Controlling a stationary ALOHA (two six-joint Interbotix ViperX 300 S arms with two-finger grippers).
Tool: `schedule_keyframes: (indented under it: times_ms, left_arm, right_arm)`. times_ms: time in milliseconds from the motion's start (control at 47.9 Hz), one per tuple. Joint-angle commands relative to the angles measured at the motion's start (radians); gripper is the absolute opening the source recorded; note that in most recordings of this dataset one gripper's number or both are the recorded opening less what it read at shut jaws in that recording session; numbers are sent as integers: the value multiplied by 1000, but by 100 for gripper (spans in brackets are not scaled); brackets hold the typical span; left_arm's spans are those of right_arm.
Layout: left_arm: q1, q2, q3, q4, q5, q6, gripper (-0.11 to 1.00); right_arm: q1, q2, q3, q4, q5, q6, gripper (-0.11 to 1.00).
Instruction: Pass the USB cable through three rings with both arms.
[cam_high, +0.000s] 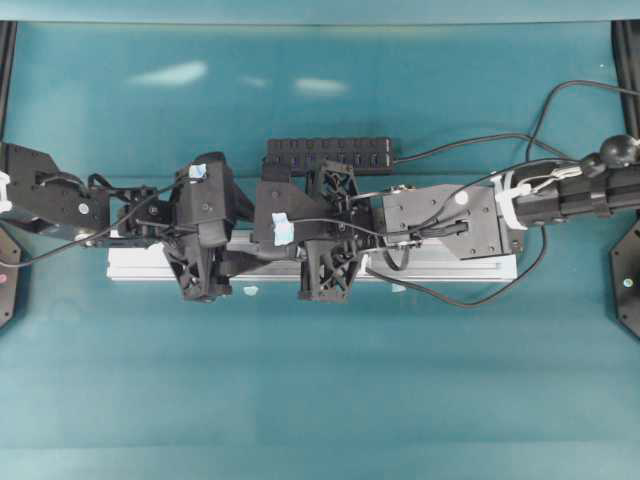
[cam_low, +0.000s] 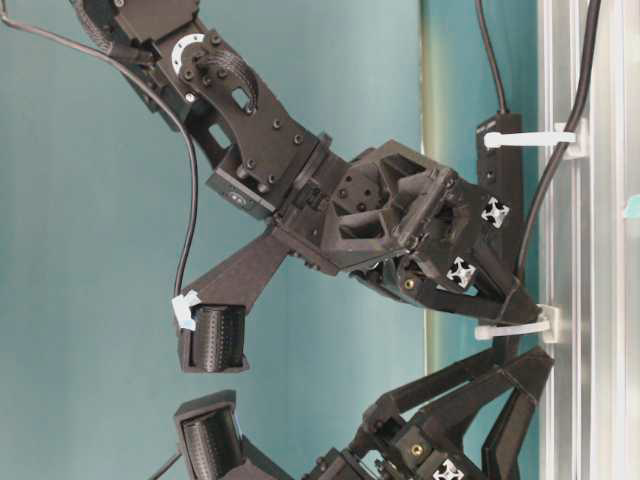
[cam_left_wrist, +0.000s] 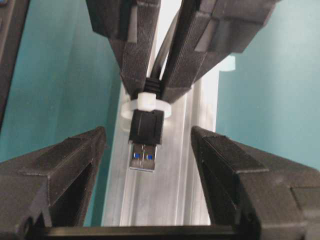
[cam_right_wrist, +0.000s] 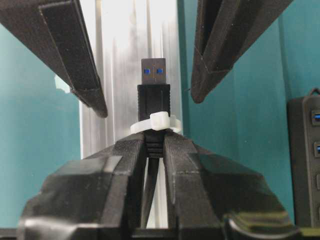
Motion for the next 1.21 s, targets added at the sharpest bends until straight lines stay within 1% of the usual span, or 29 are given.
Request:
schedule_keyframes:
  times_ms: [0,167,250,334,396,542,626,855,1189]
  left_arm:
    - [2,-11,-17,3,-9,2,74]
    - [2,-11,-15,3,-5,2,74]
    - [3,-11,-15,3,-5,3,70]
    - [2,-11,-17,3,-6,3,62]
    - [3,-11,-15,3,-6,3,53]
    - [3,-11,-20,3,-9,5,26]
    - [3,-11,-31,3,-9,12,20]
    - [3,-5,-66,3,-3,77,20]
    - [3,-9,-66,3,21,80,20]
  right_arm:
    - [12,-29,-9,2,-12,12,-8]
    - [11,-28,-9,0,-14,11,-8]
    - [11,-29,-9,2,-12,12,-8]
    - [11,-28,-9,2,-12,11,-8]
    - [12,-28,-9,2,-14,11,-8]
    - [14,-28,-9,2,-14,9,-8]
    - [14,-28,-9,2,-12,9,-8]
    - [14,-28,-9,2,-9,12,-8]
    - [23,-28,-9,2,26,8,-8]
